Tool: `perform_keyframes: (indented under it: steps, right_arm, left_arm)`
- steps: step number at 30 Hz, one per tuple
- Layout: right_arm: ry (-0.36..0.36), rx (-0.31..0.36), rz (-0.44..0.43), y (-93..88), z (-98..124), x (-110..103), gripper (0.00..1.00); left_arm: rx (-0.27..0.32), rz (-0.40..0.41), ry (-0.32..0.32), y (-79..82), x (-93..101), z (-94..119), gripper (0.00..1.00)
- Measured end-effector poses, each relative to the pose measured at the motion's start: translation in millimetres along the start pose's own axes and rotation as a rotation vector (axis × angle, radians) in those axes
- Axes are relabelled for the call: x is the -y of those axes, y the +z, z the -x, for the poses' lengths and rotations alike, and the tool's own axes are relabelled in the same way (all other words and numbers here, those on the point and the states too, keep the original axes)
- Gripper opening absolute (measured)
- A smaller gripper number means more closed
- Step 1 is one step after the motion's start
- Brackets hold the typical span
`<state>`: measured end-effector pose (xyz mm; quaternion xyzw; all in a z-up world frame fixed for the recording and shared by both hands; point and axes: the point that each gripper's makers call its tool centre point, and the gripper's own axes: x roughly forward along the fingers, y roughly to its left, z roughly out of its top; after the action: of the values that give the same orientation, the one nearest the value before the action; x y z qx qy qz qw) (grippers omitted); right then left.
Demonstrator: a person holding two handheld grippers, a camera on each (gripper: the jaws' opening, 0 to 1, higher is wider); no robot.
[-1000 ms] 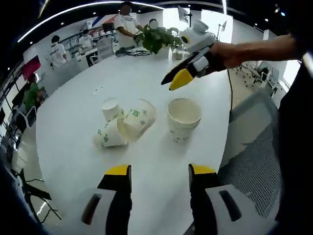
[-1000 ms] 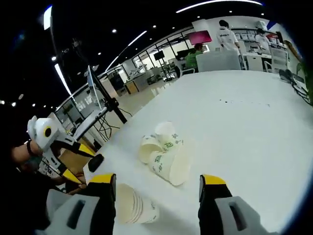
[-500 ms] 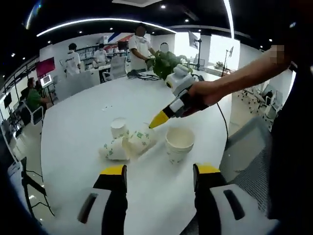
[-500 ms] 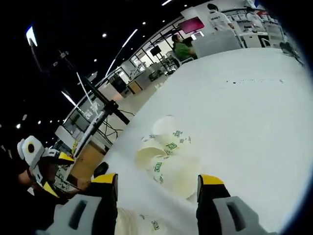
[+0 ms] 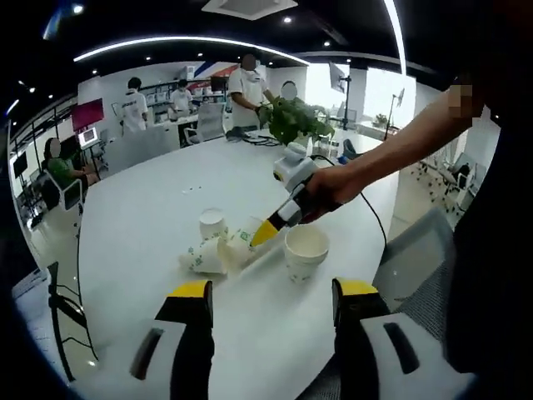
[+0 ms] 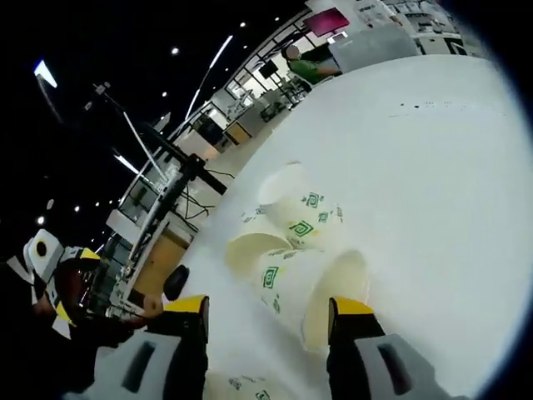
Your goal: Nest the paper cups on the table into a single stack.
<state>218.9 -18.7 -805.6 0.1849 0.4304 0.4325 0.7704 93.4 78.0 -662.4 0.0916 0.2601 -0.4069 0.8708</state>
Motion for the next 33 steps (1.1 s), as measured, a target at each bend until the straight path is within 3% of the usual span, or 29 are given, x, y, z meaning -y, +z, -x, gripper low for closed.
perform_keyframes:
  steps: [4,9,14,17,22,25,29,33]
  right_arm:
    - [0.013,0.000,-0.011,0.9,-5.0,-2.4,0.53]
    - [0.039,-0.011,-0.013,3.2,-16.6,0.2,0.49]
    - [0.051,-0.011,-0.020,1.5,-21.2,-4.4,0.40]
    - [0.054,-0.019,-0.010,-2.5,-20.3,-14.2,0.34]
    - [0.048,0.005,-0.015,4.0,-20.1,-6.2,0.18]
    - [0.054,0.008,0.007,7.0,-20.7,-3.2,0.14]
    - [0.064,0.019,0.009,8.6,-18.1,-5.8,0.00]
    - [0.063,0.021,0.006,6.6,-13.9,-11.5,0.00]
  left_arm:
    - [0.002,0.000,0.014,4.6,-2.9,5.5,0.56]
    - [0.049,0.037,0.015,16.8,-0.7,8.2,0.58]
    - [0.064,0.059,0.010,18.5,2.7,7.6,0.58]
    - [0.054,0.065,0.008,13.7,2.6,5.7,0.58]
    - [0.029,0.076,0.004,2.1,2.0,1.6,0.58]
    - [0.012,0.082,-0.011,-5.2,5.8,-0.2,0.59]
    - [-0.027,0.095,-0.021,-22.0,9.8,-4.7,0.59]
    - [-0.063,0.113,-0.025,-36.3,12.3,-8.6,0.59]
